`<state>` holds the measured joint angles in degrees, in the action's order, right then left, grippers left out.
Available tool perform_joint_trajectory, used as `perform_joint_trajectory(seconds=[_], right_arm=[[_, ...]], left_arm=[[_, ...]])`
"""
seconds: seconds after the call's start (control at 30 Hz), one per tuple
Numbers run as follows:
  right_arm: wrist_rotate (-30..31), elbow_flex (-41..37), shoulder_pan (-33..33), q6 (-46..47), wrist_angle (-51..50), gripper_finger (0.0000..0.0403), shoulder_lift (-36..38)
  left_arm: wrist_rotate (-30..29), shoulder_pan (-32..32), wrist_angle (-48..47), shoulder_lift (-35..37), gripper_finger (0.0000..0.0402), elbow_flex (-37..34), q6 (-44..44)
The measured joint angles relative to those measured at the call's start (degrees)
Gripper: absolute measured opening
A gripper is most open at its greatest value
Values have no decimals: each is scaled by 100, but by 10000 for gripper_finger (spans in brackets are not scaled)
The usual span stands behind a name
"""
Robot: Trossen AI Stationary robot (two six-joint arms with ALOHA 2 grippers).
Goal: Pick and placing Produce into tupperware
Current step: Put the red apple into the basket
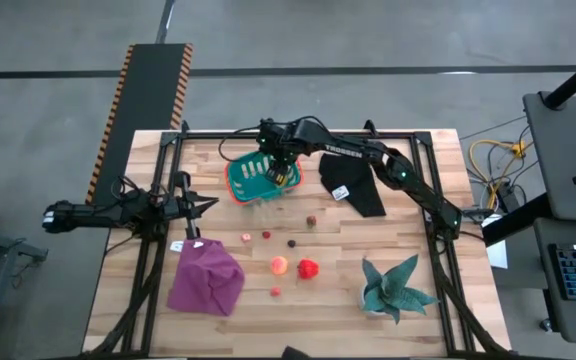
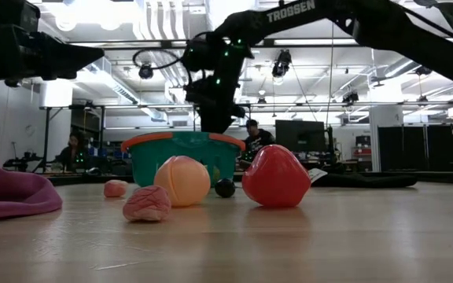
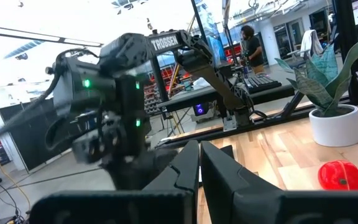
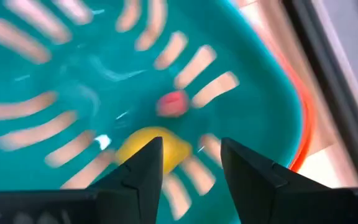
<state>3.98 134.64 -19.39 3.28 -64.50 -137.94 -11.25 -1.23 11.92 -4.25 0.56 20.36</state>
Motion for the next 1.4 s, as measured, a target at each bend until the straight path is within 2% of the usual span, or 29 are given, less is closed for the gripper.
perform_joint_trajectory(seconds=[0.13,0.37,0.67,0.8,0.93,1.0,1.2,1.27,1.4], right_arm=[[-547,22,29,143,-417,160,344],[-543,24,390,175,-824,159,1239],[-563,9,1480,158,-1184,153,2365],[-645,0,2143,70,-1287,174,2593],[-826,-4,2809,123,-1412,226,2626],[-537,-9,3148,156,-1576,260,2572],[1075,-137,3888,406,-2219,351,2168],[1285,-251,4004,666,-2229,364,2068],[1319,-755,4134,930,-1961,367,1954]], left_arm=[[-2,0,0,0,2,2,1],[-2,0,-1,0,2,2,0],[-2,0,-10,1,2,2,-4],[-2,0,-13,2,2,2,-7],[-2,0,-15,2,2,0,-9],[-2,0,-15,0,2,2,-10],[-2,-1,-46,2,2,2,-24],[0,0,-46,0,2,2,-24],[-1,-1,-46,-3,2,2,-24]])
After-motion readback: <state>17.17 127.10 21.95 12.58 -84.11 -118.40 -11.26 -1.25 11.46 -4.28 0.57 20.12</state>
